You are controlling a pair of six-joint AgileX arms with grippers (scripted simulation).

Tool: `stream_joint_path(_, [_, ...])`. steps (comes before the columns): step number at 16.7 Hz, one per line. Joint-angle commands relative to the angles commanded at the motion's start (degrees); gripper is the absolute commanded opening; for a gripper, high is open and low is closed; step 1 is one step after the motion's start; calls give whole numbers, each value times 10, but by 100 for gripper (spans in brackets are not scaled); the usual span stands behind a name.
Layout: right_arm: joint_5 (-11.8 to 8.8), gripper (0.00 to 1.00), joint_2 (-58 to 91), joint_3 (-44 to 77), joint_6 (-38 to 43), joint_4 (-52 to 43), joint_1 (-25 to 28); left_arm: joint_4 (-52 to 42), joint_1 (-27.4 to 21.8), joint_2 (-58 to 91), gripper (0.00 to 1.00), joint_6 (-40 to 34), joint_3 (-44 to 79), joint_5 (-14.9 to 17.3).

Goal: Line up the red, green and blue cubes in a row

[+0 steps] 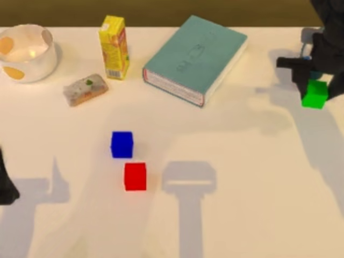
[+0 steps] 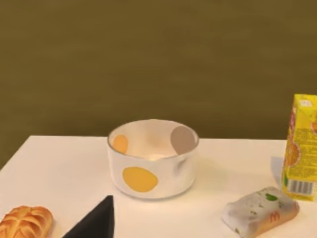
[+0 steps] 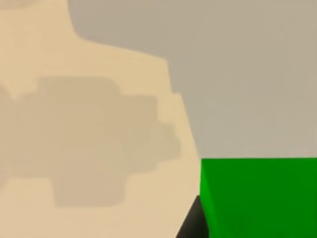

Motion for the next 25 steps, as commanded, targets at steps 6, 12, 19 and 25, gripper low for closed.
stream_joint_path(6, [1, 0, -16, -16, 66, -1, 89, 0, 0, 0, 100, 0, 0, 0])
stream_joint_path(12, [3, 0, -52, -59, 202, -5, 287, 0, 0, 0, 100, 0, 0, 0])
stream_joint_path(19, [6, 0, -75, -78, 262, -1, 365, 0, 0, 0, 100, 0, 0, 0])
stream_joint_path(25, [5, 0, -57, -121, 262, 62, 364, 0, 0, 0, 100, 0, 0, 0])
